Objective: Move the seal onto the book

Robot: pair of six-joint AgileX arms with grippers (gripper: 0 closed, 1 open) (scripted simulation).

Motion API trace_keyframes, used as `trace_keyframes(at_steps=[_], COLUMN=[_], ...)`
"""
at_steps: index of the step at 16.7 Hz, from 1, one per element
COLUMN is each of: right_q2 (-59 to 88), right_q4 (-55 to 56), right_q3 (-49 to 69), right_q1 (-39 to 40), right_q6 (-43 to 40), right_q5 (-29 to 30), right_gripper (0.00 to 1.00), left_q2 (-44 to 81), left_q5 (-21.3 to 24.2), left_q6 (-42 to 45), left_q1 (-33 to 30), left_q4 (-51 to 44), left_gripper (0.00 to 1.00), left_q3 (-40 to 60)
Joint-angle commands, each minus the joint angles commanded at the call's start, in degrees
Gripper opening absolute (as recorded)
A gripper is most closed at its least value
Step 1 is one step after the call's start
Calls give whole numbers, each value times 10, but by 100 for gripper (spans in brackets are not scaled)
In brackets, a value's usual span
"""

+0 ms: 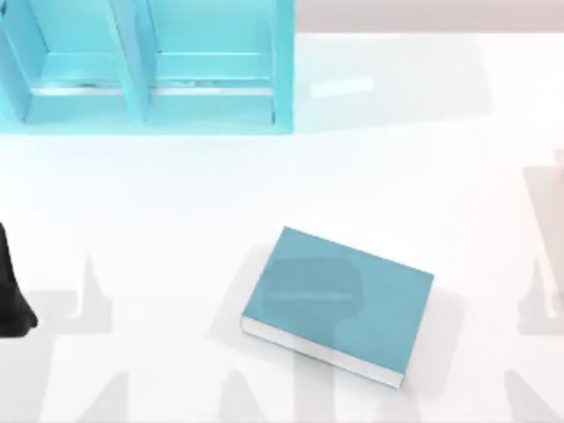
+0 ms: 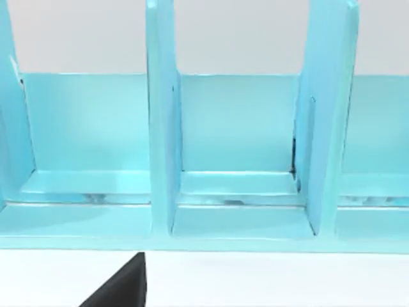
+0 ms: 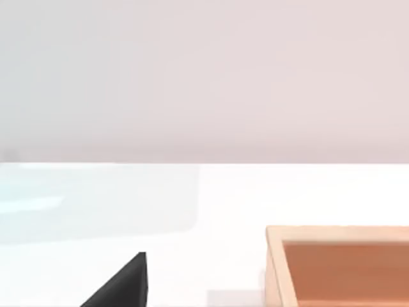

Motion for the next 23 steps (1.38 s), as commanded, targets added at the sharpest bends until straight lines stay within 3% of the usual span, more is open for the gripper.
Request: trace_keyframes(at_steps=[10,15,23], right_q2=[60,263,720], right_q4=[-48,-188,-483], right_q3=[57,235,613], right_q1=[-16,-64,-164], right_q6=[-15,-61,-156], right_q5=[0,0,1], right_gripper=[100,100,100], left_q2=[0,0,0], left_q5=[0,0,0], left_q6=[0,0,0], left_q1=[0,0,0], left_q4=[0,0,0], left_gripper=[100,100,100], left_q3=[0,0,0])
